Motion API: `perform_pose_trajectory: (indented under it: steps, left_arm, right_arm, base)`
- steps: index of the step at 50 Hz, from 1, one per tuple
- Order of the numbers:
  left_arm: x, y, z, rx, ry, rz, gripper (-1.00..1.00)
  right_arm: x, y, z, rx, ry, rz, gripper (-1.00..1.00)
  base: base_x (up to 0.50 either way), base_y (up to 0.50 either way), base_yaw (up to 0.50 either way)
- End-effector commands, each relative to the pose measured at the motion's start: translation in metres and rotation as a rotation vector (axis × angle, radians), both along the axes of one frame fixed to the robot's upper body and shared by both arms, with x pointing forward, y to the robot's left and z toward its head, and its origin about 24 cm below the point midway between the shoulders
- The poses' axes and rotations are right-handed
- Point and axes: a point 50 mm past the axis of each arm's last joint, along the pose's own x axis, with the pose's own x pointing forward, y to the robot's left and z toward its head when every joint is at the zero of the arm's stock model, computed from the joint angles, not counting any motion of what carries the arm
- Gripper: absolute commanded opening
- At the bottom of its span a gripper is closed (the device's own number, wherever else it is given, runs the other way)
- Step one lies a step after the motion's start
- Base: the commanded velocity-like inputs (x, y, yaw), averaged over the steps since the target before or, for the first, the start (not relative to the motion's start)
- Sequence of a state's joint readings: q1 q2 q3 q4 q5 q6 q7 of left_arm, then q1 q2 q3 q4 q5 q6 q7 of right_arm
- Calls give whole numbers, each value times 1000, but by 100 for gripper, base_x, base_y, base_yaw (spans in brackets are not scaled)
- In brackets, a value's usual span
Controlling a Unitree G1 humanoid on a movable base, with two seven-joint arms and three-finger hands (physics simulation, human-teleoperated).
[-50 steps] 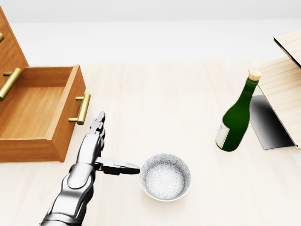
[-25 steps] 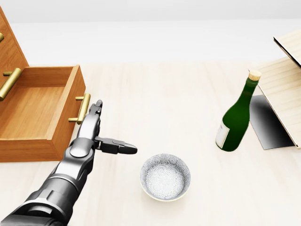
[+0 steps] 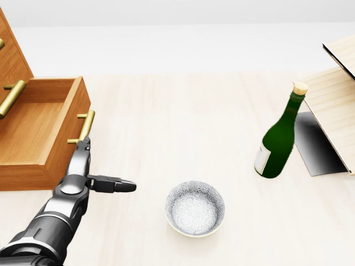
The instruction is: Close the bottom drawer of the cabinet.
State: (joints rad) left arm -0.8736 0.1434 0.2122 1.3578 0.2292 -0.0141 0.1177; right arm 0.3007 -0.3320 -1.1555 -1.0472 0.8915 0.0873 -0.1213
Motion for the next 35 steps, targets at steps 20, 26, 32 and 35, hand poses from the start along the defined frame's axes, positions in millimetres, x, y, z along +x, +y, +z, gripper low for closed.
perform_pose_trajectory:
  steps: [20, 26, 32, 35]
  left_arm:
    - [-18, 47, -15, 126, 81, 136, 100]
    - [-20, 53, -16, 133, 86, 154, 100]
    - [-21, 65, -12, 145, 85, 191, 100]
    - [-17, 74, -3, 119, 66, 232, 100]
  right_arm:
    - [2, 1, -2, -1, 13, 4, 100]
    - [2, 0, -2, 3, 17, 5, 100]
    - [4, 1, -1, 6, 21, 10, 100]
    - [4, 1, -1, 4, 18, 11, 100]
  base:
    - [0, 0, 0]
    - [0, 0, 0]
    - [0, 0, 0]
    - [0, 0, 0]
